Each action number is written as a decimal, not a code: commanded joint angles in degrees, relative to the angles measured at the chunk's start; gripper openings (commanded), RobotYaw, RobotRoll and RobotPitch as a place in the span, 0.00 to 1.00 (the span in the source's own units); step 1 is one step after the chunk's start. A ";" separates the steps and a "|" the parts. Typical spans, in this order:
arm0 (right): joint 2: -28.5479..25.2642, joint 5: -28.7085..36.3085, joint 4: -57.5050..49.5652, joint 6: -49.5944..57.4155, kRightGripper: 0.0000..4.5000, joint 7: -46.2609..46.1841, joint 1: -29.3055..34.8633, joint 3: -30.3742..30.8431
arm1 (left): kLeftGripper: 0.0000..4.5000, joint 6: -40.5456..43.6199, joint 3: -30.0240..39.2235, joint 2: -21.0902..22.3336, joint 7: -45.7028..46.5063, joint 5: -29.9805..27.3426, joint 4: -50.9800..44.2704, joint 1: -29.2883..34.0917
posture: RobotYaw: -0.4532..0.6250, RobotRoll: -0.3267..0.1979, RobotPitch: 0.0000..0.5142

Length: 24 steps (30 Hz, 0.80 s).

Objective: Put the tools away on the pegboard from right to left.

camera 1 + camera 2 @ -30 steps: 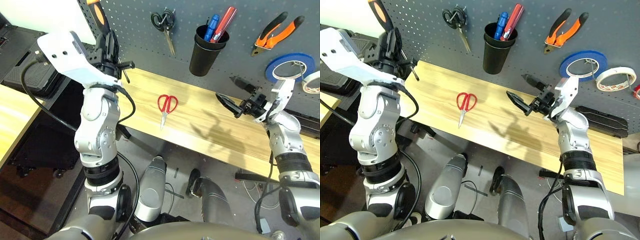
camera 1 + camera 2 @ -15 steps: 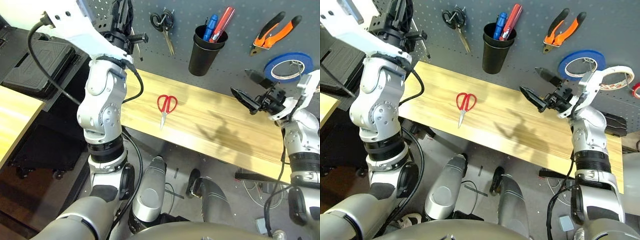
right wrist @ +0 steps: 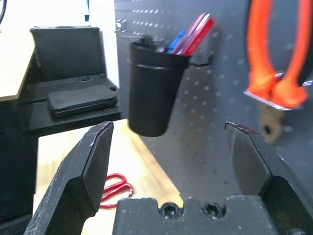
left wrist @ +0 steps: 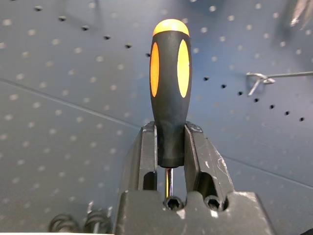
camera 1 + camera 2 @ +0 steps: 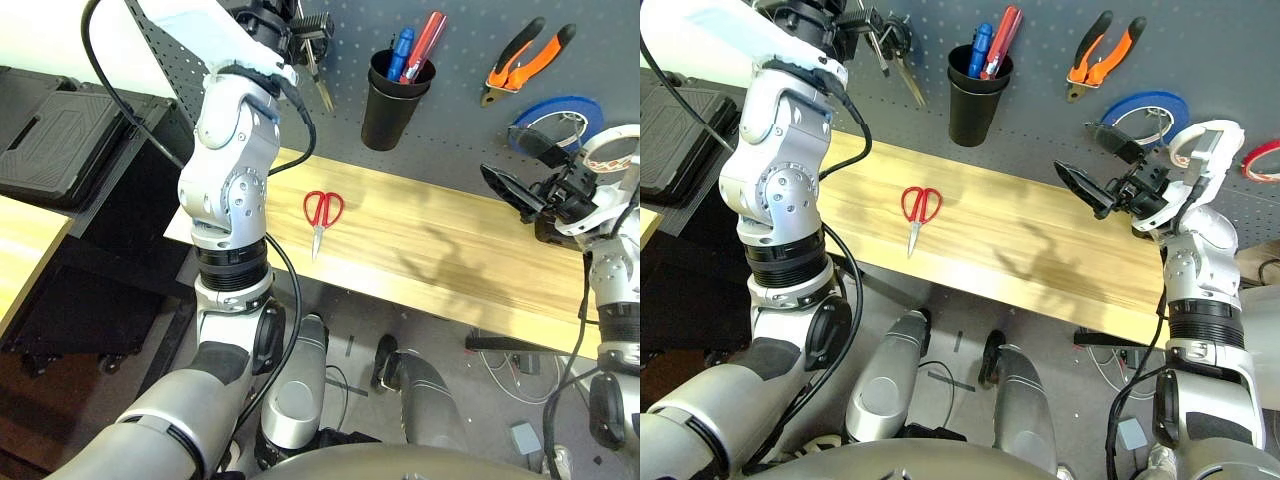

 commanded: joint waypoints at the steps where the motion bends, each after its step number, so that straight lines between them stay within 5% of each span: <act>1: -1.81 1.42 -1.96 2.34 1.00 0.52 0.77 -1.68 | 0.13 -1.63 -0.30 -0.42 -0.43 -0.18 2.34 -2.01 | 0.65 0.62 0.38; 8: -4.07 1.92 -2.64 5.09 1.00 0.68 -0.47 -2.06 | 0.13 -4.79 -0.32 -1.90 -0.18 -0.16 6.59 -5.11 | 0.64 0.62 0.38; 24: 1.01 0.03 -8.35 4.86 1.00 -4.63 -0.28 0.20 | 0.13 -19.98 -3.65 -2.40 -3.67 7.80 28.56 -8.32 | 0.62 0.62 0.40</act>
